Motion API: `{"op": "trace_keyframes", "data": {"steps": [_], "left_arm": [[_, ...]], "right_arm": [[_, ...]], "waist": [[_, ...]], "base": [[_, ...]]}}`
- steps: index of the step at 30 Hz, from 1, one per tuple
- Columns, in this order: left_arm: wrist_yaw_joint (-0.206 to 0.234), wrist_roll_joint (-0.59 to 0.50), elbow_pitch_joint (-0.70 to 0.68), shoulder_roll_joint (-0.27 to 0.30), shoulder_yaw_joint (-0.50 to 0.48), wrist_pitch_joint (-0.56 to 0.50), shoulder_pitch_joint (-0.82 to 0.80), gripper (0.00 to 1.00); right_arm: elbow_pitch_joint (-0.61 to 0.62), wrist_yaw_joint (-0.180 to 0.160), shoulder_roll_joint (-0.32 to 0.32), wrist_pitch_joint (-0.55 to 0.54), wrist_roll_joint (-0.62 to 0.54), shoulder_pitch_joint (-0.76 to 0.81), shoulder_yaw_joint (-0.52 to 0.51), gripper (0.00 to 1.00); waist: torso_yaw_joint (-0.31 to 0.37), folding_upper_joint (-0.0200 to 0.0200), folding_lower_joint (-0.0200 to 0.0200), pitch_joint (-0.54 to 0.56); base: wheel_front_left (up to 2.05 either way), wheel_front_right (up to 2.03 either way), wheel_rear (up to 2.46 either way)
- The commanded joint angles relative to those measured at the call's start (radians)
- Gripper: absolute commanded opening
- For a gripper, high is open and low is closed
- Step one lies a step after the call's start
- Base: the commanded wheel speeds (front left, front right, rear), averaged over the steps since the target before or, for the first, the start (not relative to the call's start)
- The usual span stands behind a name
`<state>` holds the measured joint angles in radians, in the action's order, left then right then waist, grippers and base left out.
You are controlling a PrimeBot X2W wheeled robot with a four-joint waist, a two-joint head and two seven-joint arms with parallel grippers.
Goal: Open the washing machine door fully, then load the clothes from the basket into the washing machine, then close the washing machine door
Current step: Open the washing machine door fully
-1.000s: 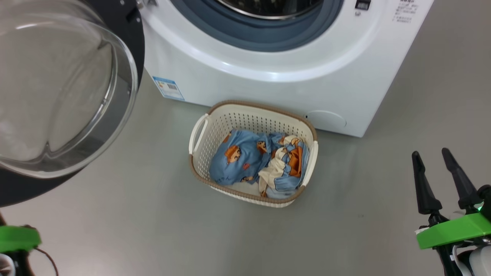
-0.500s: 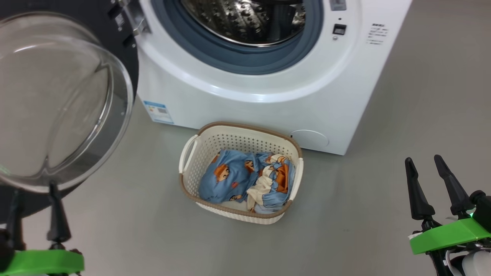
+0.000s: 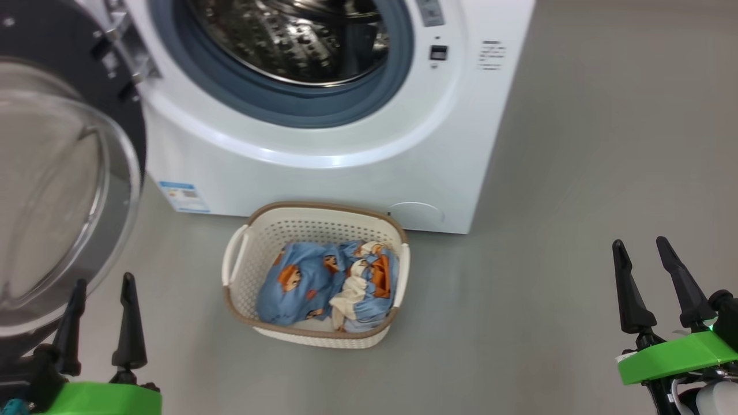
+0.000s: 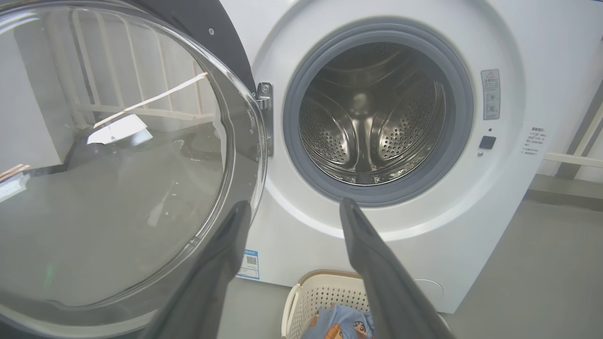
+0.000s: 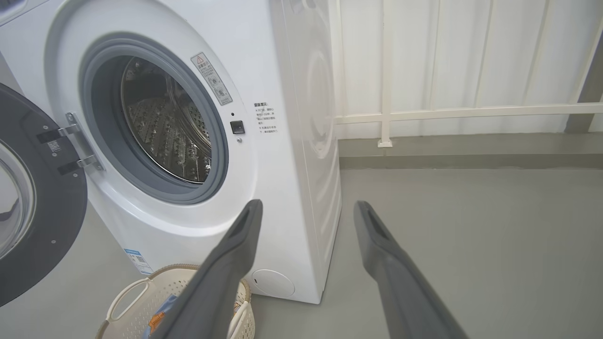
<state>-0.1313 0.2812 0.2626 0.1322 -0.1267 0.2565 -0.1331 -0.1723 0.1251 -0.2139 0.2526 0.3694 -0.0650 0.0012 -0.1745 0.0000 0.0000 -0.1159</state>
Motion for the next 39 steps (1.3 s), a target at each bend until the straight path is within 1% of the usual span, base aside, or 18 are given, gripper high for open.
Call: {"op": "trace_keyframes", "data": {"steps": [1,7,19,27,39], "left_arm": [[0.001,0.013,-0.033,0.028,-0.024,0.005,0.001,1.00],[0.001,0.016,-0.043,0.030,0.019,0.005,0.013,1.00],[0.001,0.028,-0.058,0.045,0.053,0.005,0.037,1.00],[0.001,0.038,-0.053,0.050,0.078,0.005,0.035,1.00],[0.001,0.054,-0.050,0.060,0.088,0.005,0.042,1.00]], "right_arm": [[0.022,0.006,-0.009,0.009,-0.002,0.005,0.015,1.00],[0.021,0.006,-0.004,0.009,-0.002,0.011,0.001,1.00],[0.016,0.006,0.009,0.009,-0.003,0.022,-0.004,1.00],[0.017,0.006,0.014,0.009,-0.004,0.037,-0.016,1.00],[0.014,0.006,0.023,0.009,-0.009,0.042,-0.020,1.00]], "waist": [[0.038,0.0000,0.0000,0.001],[0.093,0.0000,0.0000,0.004],[0.191,0.0000,0.0000,0.019],[0.208,0.0000,0.0000,0.024],[0.213,0.0000,0.0000,0.036]], "base": [[0.00,0.00,0.00],[0.00,0.00,0.00],[0.00,0.00,0.00],[0.00,0.00,0.00],[0.00,0.00,0.00]]}}
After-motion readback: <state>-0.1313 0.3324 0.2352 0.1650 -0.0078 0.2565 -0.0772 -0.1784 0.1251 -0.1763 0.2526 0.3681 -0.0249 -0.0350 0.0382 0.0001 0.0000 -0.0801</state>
